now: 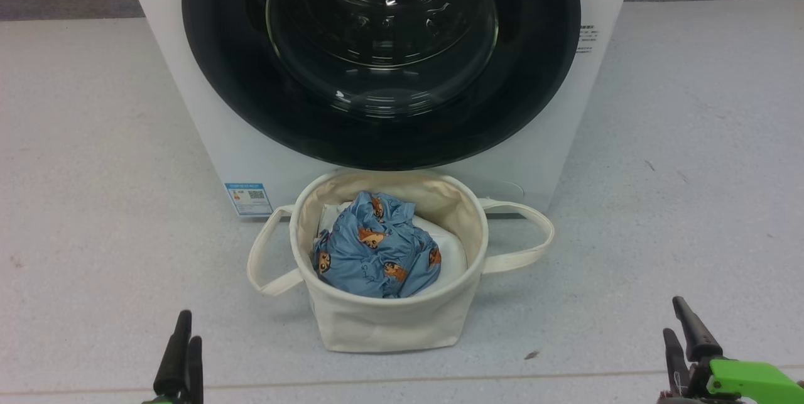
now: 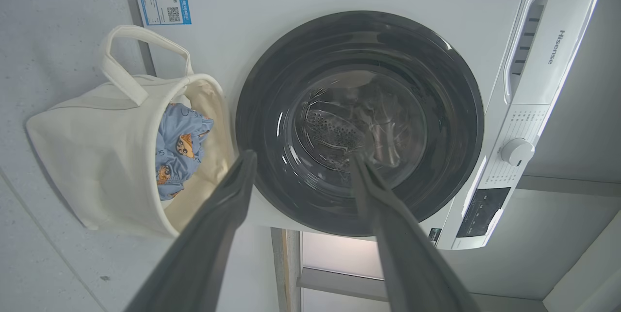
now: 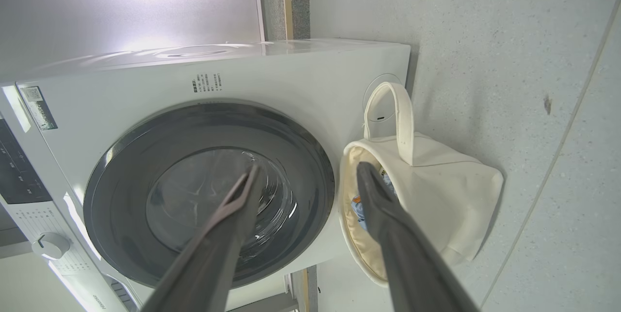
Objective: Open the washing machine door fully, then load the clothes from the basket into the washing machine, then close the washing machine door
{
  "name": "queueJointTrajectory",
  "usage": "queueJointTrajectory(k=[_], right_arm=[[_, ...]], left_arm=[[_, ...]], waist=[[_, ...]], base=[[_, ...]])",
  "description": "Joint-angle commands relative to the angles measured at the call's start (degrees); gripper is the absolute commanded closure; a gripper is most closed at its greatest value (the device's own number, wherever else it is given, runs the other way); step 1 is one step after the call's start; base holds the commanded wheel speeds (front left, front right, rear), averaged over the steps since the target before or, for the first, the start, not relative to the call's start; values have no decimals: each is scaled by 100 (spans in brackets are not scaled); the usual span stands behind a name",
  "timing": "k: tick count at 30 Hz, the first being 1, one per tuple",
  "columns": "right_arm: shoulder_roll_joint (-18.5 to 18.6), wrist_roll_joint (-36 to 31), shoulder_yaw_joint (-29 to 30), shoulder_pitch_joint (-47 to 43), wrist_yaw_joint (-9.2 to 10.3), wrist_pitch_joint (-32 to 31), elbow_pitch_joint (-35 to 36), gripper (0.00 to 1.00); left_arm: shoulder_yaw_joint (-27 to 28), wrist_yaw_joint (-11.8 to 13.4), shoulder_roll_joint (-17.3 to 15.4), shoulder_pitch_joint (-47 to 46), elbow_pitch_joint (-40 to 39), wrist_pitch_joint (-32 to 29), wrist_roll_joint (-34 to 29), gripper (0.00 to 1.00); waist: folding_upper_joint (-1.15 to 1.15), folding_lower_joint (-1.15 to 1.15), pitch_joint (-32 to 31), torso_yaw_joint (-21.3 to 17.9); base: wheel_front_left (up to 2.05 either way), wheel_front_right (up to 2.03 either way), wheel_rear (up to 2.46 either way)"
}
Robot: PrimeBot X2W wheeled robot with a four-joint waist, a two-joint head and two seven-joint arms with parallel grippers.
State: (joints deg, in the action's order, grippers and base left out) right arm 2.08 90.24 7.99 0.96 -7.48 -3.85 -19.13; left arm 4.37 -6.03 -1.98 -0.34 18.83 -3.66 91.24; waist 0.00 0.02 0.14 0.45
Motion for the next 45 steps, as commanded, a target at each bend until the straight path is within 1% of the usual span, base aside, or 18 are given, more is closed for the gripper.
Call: queueJointTrajectory(k=[1, 11, 18, 24, 32, 36, 40, 45], right_arm=[[23, -98, 5, 303, 0, 78, 220, 0], [29, -535, -54, 477, 0, 246, 224, 0], [32, -977, -94, 600, 0, 347, 288, 0], [35, -1433, -153, 707, 0, 447, 503, 0], [39, -1938, -368, 784, 0, 581, 862, 0], [41, -2417, -468, 828, -1, 648, 1082, 0], [49, -3098, -561, 867, -1, 715, 1250, 0], [49, -3596, -627, 901, -1, 788, 1308, 0]], left_arm=[[55, 16, -43, -279, -222, 61, -109, 0], [133, 109, -47, -320, -403, 229, -425, 0], [151, 180, -50, -341, -573, 330, -802, 0], [159, 262, -52, -375, -835, 430, -1360, 0], [88, 381, -56, -392, -1260, 564, -2268, 0], [34, 443, -58, -396, -1465, 631, -2719, 0], [-32, 501, -59, -403, -1639, 698, -3189, 0], [-119, 559, -66, -425, -1765, 782, -3808, 0]], waist=[[0, -1, -2, 6], [0, -1, -17, 28], [0, -1, -34, 47], [0, -1, -54, 70], [0, -1, -84, 86], [0, -1, -92, 94], [0, -1, -92, 105], [0, -1, -78, 127]], base=[[0, 0, 0], [0, 0, 0], [0, 0, 0], [0, 0, 0], [0, 0, 0], [0, 0, 0], [0, 0, 0], [0, 0, 0]])
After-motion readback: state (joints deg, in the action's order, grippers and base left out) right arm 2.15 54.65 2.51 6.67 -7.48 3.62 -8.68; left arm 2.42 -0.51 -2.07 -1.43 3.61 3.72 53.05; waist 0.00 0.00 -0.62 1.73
